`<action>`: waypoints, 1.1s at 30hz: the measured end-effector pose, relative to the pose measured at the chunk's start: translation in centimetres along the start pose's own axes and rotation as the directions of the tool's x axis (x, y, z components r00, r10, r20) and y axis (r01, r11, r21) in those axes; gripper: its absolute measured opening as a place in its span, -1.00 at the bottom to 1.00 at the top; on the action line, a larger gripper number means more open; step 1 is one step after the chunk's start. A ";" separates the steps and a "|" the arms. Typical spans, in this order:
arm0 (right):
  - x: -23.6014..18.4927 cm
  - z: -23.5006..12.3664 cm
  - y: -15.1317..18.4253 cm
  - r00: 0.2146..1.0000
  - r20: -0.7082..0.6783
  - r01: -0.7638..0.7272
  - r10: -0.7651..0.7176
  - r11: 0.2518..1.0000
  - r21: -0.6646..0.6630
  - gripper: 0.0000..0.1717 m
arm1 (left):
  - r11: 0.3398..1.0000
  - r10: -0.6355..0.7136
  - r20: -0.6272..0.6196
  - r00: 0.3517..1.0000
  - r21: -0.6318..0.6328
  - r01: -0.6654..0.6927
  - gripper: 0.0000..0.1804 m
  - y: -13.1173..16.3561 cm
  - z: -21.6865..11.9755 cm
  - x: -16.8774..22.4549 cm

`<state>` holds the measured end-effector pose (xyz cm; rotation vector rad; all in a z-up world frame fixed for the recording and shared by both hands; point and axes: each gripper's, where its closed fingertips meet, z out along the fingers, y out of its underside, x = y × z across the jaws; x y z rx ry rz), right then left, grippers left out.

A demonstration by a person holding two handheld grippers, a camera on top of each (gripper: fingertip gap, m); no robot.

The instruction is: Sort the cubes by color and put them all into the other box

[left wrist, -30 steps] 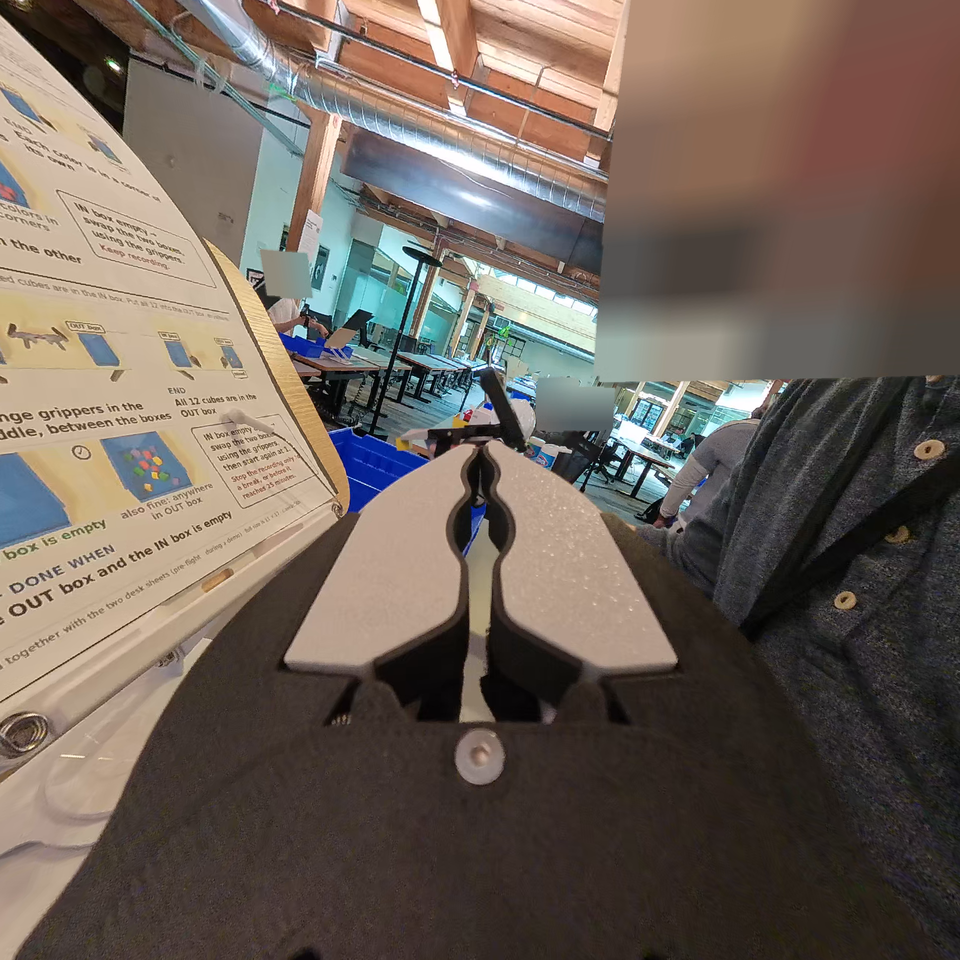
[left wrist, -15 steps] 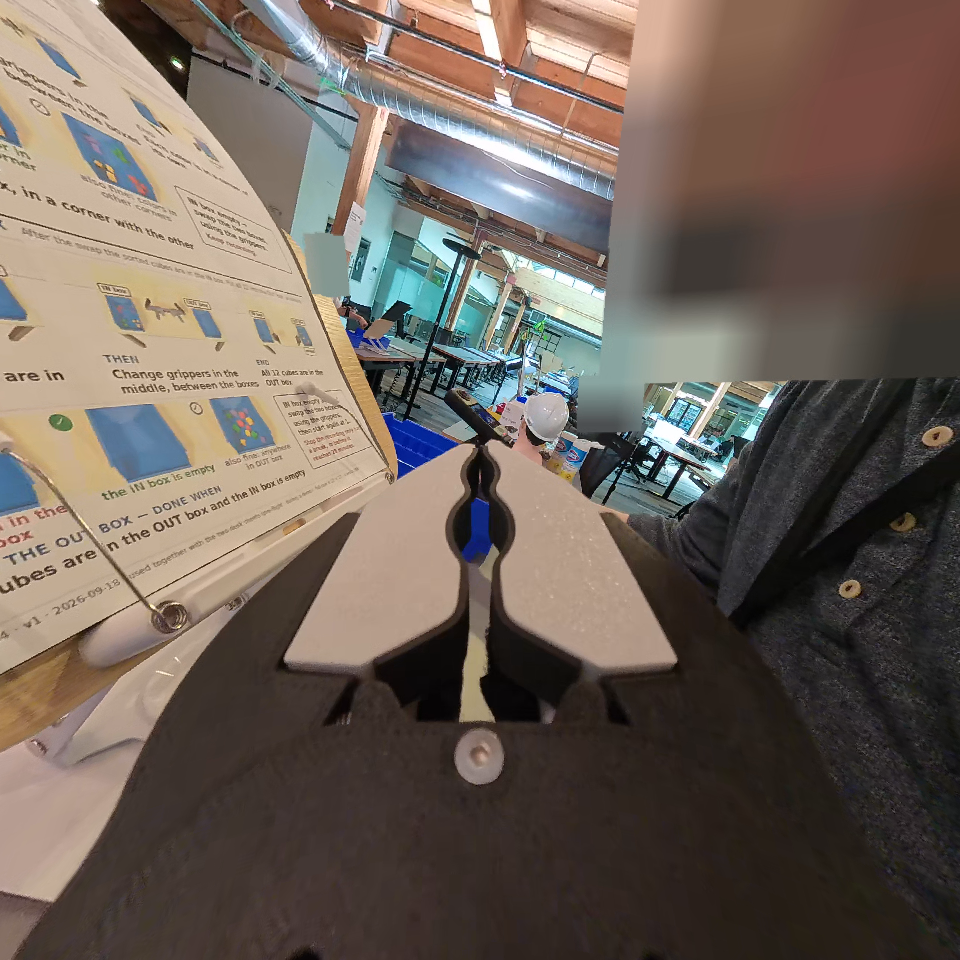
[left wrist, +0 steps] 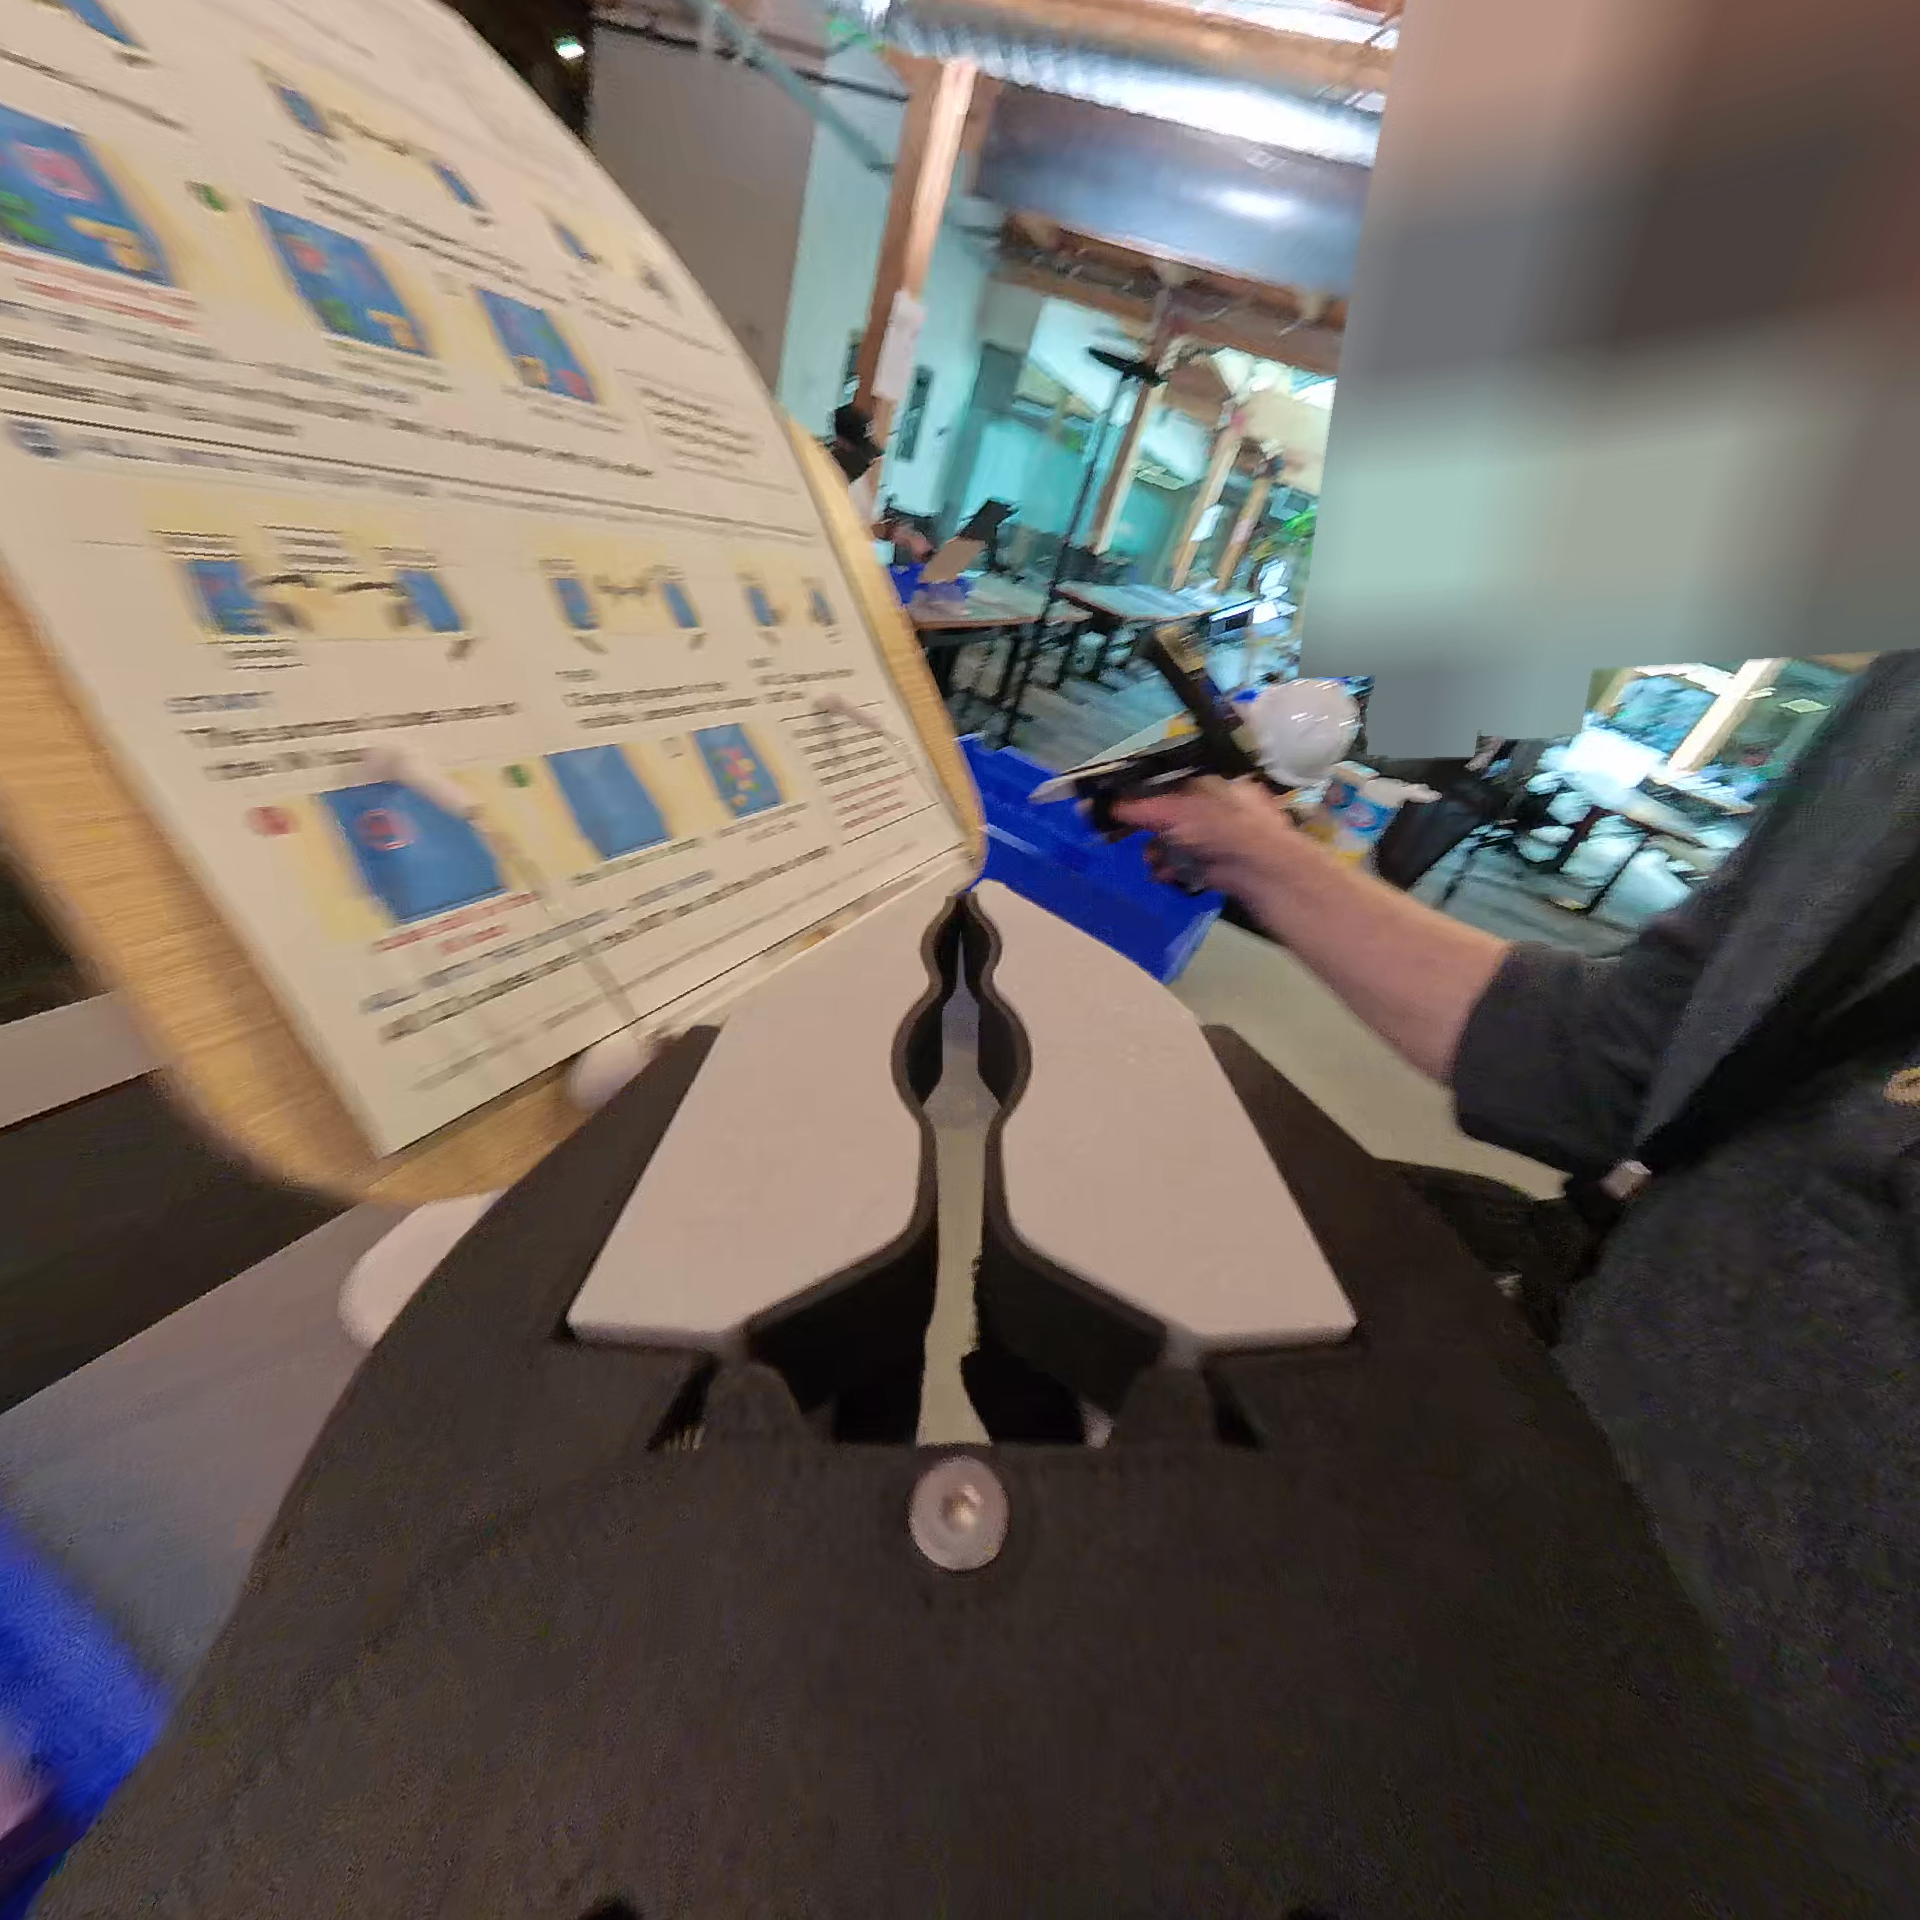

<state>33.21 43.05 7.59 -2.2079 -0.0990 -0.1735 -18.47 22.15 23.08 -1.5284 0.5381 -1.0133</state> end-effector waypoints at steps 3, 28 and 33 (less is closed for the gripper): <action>-2.7 -3.8 -2.0 0.995 0.100 -0.004 -0.009 0.992 0.129 -0.71 | 0.998 0.047 0.161 0.986 -0.049 -0.040 -0.91 -0.5 -3.0 -3.2; -19.3 -12.9 -2.2 0.854 0.487 0.026 -0.181 0.951 0.309 -0.78 | 0.508 0.209 0.256 0.944 -0.853 0.119 -0.51 15.7 -14.5 -15.8; -20.2 -13.1 -2.5 0.842 0.505 0.023 -0.189 0.948 0.317 -0.78 | 0.423 0.169 0.217 0.961 -0.897 0.128 -0.55 18.4 -14.6 -16.3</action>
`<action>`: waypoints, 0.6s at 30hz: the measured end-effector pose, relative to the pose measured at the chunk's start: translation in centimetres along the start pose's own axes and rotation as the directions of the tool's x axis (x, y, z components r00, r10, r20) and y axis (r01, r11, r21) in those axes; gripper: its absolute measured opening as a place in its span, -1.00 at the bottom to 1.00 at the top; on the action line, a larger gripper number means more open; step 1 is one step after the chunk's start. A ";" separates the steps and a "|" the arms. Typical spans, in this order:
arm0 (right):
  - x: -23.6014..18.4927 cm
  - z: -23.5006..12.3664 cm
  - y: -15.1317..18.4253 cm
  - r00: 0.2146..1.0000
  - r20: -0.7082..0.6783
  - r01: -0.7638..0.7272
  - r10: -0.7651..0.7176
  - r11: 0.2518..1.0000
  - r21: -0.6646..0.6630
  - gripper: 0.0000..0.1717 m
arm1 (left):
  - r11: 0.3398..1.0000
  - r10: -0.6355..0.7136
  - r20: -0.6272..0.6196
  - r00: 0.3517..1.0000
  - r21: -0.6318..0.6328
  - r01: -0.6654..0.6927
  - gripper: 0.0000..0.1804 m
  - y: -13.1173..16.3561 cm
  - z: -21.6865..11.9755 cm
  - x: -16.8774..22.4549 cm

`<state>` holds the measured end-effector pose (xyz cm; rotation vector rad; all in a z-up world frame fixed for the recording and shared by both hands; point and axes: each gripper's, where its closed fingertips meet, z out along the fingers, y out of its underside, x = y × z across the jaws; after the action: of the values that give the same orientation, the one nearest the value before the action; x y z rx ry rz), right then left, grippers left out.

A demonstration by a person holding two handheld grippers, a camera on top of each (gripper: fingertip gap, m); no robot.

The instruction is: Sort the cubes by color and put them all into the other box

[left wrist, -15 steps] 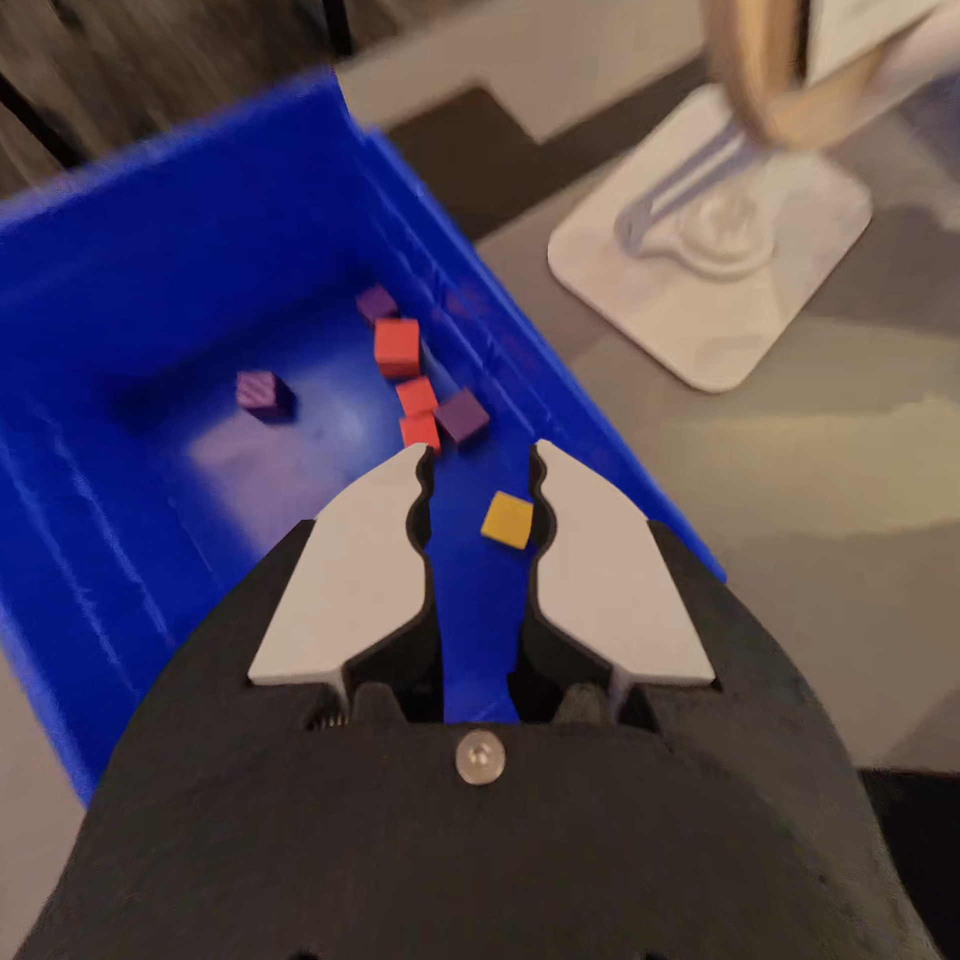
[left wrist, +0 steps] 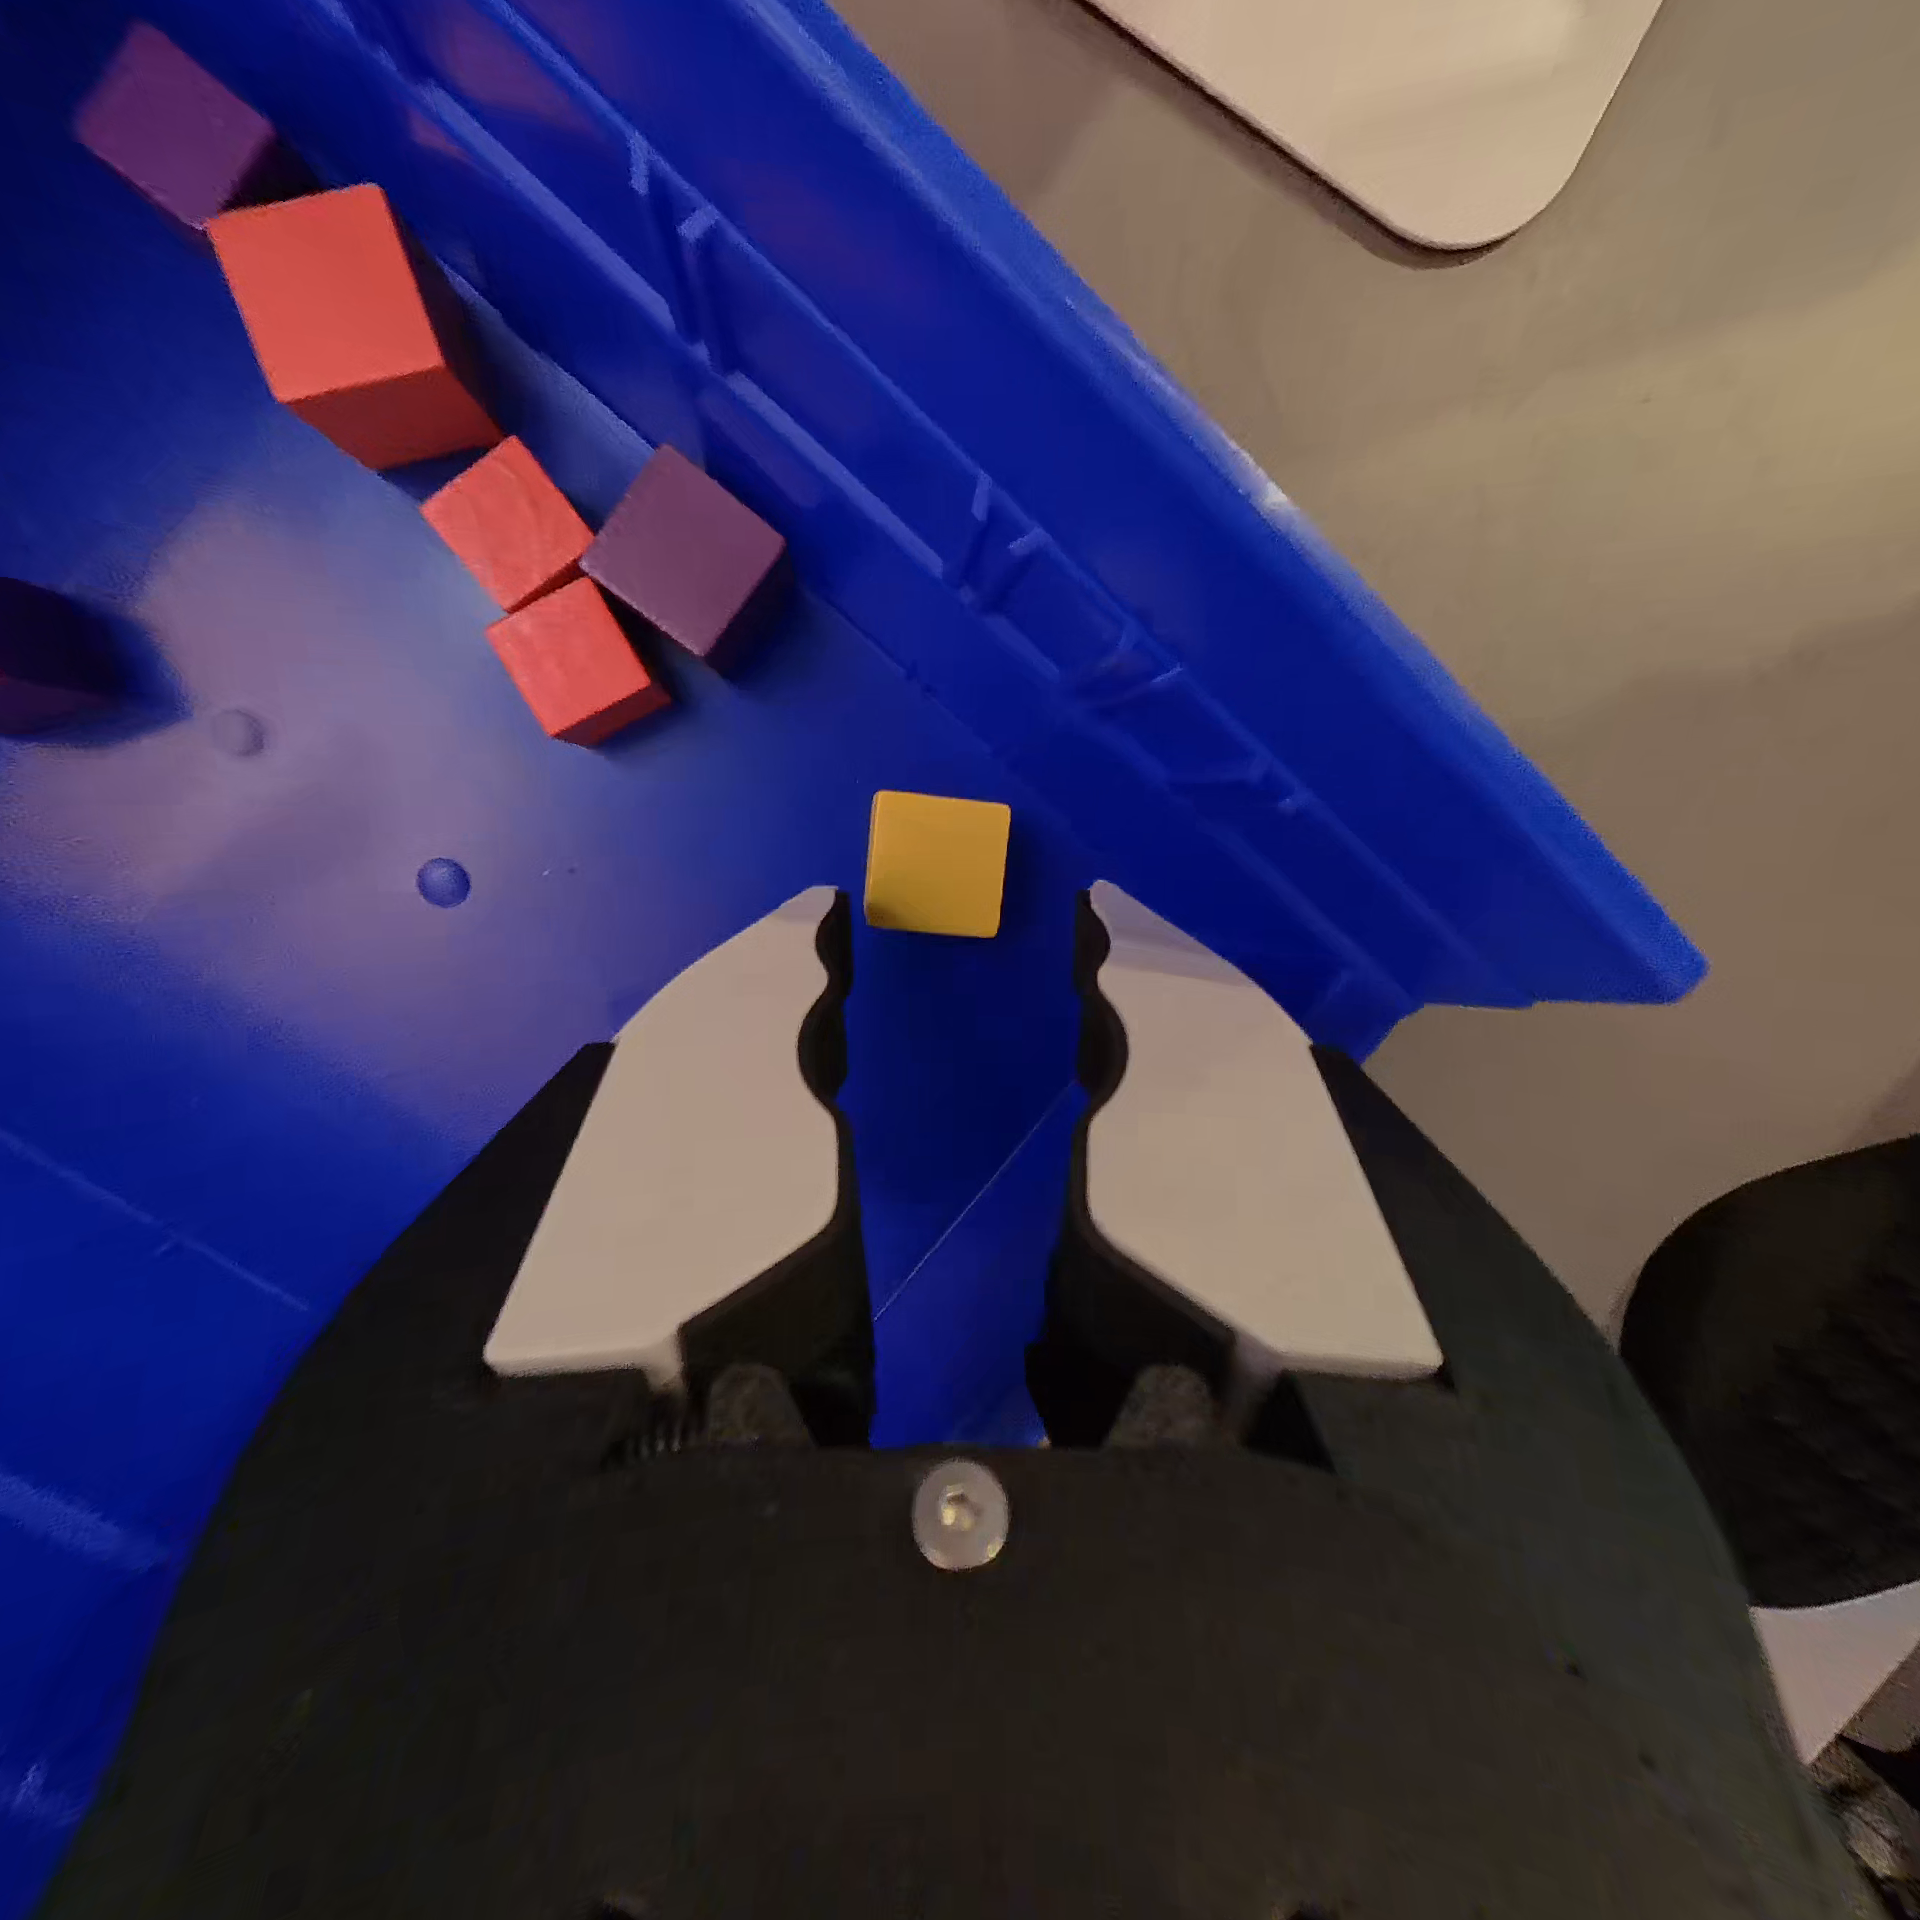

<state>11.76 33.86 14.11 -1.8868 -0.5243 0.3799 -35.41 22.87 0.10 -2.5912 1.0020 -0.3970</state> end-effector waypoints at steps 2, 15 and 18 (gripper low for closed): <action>-0.4 0.1 -0.2 1.000 0.010 0.005 -0.005 1.000 0.005 -0.78 | 1.000 0.006 -0.004 1.000 -0.017 -0.006 -0.57 0.1 0.8 0.0; -15.2 -2.1 -5.3 0.852 0.507 0.040 -0.132 0.981 0.189 -0.70 | 0.952 0.056 0.109 0.993 0.295 -0.086 -0.70 -4.9 -7.7 3.0; -20.9 -3.2 -6.8 0.725 0.653 0.047 -0.219 0.962 0.271 -0.63 | 0.919 0.168 0.042 0.985 0.354 -0.172 -0.70 -8.3 -10.1 8.3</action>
<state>-5.69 22.49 21.93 -1.4200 -1.0502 1.0131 -28.34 20.87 13.67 -2.1625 1.0343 -0.4700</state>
